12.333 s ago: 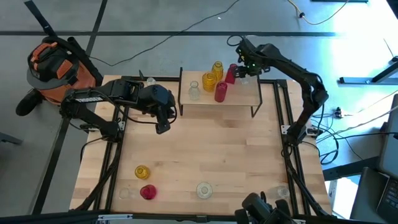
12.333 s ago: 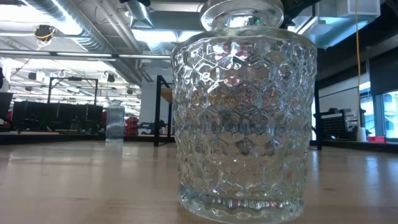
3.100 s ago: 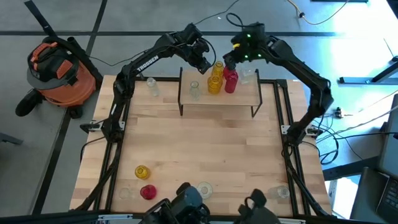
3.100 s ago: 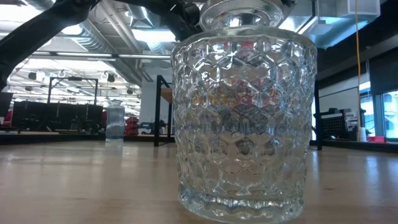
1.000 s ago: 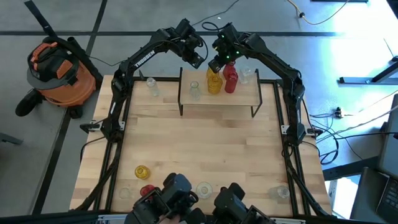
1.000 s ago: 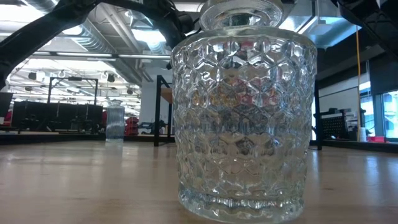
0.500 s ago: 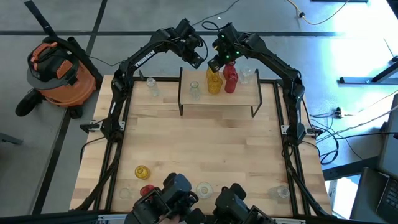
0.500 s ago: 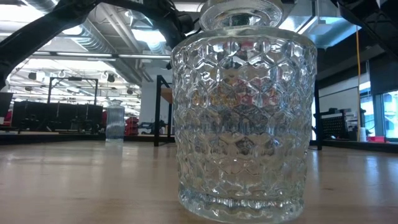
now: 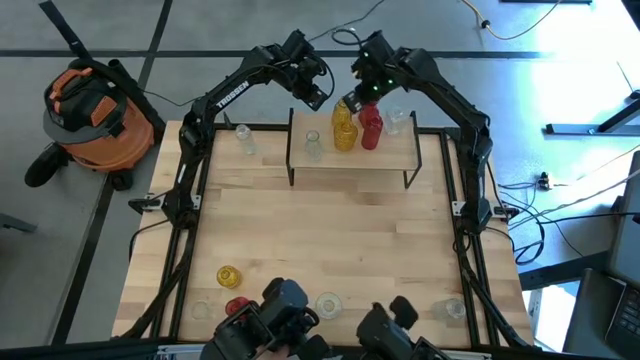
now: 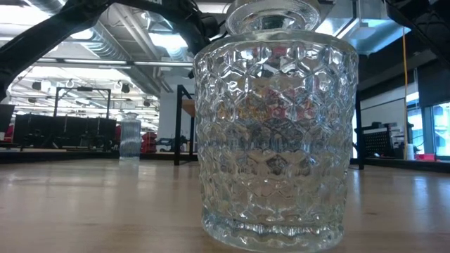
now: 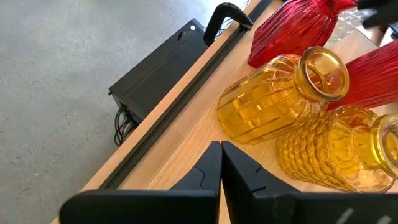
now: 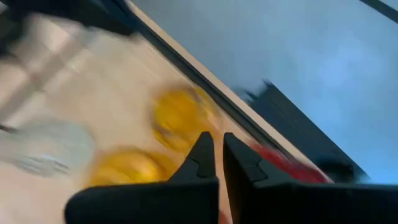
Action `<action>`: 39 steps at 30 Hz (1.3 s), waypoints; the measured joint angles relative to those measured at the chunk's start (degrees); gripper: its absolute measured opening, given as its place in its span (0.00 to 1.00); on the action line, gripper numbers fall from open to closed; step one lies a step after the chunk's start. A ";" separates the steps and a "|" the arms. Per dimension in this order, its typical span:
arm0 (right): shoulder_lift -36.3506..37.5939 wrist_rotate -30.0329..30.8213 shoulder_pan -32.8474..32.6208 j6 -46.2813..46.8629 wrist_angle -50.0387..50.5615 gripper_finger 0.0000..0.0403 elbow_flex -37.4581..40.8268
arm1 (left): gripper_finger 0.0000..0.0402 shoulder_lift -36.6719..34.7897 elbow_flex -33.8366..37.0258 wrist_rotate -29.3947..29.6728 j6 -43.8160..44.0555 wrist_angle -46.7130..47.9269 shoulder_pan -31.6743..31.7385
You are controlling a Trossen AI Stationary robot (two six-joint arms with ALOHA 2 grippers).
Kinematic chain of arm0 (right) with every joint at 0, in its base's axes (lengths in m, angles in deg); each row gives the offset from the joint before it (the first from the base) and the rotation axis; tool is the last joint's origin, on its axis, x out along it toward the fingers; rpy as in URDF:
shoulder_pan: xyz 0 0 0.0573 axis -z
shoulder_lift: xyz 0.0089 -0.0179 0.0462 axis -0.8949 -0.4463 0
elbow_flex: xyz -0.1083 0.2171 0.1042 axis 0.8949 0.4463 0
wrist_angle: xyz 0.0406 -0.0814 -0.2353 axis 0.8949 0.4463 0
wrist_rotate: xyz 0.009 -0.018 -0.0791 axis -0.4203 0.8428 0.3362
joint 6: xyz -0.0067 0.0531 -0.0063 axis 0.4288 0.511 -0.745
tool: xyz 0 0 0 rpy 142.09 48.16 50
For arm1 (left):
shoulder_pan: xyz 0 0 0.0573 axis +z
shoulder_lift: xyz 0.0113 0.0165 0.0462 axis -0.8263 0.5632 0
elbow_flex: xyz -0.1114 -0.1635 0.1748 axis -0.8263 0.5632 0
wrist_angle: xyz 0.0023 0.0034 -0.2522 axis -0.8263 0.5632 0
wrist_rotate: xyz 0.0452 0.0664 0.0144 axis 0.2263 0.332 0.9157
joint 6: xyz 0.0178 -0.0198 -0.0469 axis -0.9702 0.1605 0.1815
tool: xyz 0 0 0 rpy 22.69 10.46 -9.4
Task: Sort vases onto shelf
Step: Adjust the vases on the shelf
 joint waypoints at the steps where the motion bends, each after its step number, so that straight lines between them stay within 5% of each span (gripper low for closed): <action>1: -0.12 1.50 0.02 -0.20 1.53 0.00 0.00 | 0.00 0.00 -0.02 -0.02 -0.06 -0.02 0.00; 20: 0.16 9.54 1.18 0.51 4.94 0.00 0.04 | 0.00 0.00 -0.02 0.00 -0.53 -0.04 0.02; 39: 0.38 8.12 1.81 0.88 7.68 0.00 1.74 | 0.00 0.00 -0.02 0.00 -1.51 -0.07 0.02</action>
